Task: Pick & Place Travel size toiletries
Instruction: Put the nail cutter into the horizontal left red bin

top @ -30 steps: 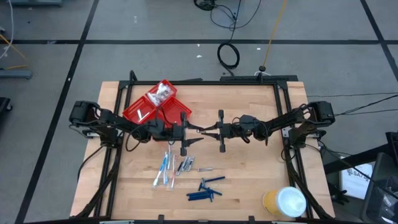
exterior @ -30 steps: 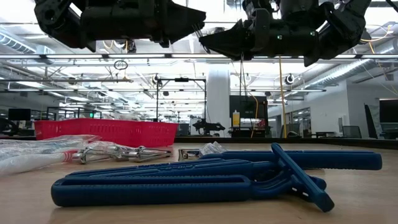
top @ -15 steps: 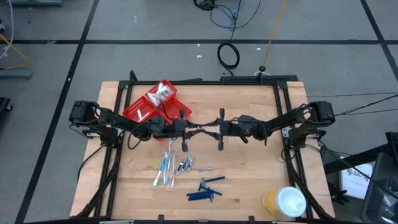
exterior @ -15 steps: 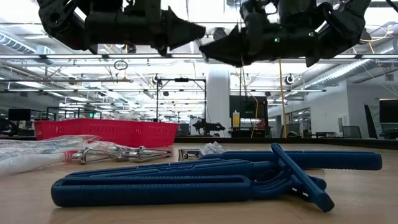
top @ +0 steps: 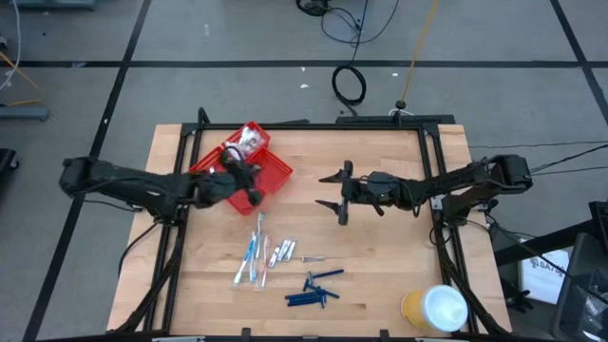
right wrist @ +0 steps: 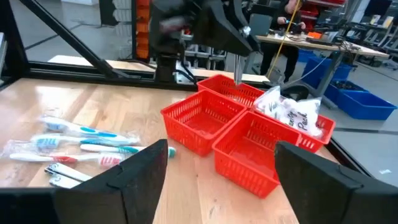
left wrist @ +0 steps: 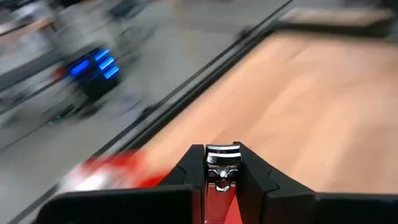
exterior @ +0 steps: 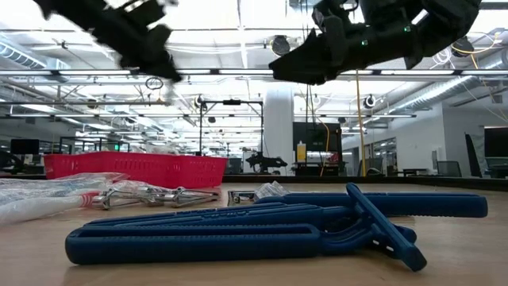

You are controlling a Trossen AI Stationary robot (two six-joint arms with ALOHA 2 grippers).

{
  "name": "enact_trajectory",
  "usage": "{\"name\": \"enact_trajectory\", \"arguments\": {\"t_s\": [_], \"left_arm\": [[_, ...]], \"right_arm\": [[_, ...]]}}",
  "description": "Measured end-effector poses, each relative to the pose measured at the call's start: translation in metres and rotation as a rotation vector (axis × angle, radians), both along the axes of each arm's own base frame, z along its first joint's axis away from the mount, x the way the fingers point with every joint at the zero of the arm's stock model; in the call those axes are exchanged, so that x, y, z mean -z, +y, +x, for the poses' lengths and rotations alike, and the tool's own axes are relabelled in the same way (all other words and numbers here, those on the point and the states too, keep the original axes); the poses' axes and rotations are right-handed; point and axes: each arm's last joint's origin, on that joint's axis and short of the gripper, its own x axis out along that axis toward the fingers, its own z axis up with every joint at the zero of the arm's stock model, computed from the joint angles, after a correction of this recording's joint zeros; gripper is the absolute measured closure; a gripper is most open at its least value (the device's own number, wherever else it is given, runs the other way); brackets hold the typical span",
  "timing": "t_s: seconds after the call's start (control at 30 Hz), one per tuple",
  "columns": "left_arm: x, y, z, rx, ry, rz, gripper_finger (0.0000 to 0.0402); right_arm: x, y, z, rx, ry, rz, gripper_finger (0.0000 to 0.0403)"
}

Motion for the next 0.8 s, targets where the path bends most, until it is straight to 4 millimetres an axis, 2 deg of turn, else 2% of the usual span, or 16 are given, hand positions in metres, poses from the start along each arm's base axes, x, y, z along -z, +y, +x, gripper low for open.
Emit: {"name": "enact_trajectory", "arguments": {"t_s": [0.17,0.33,0.57,0.8], "left_arm": [[0.009,0.006,-0.047,-0.272,0.098,-0.077,0.0363],[0.022,0.011,-0.076,-0.474,0.164,-0.173,0.0363],[0.04,0.017,-0.084,-0.566,0.189,-0.215,0.036],[0.04,0.02,-0.085,-0.582,0.192,-0.217,0.0277]], "right_arm": [[0.0,0.0,0.0,0.0,0.001,0.0,0.013],[0.0,-0.002,0.0,0.004,0.001,0.001,0.0138],[0.0,-0.002,0.0,0.005,-0.005,0.021,0.014],[0.0,-0.002,0.0,0.005,-0.005,0.021,0.014]]}}
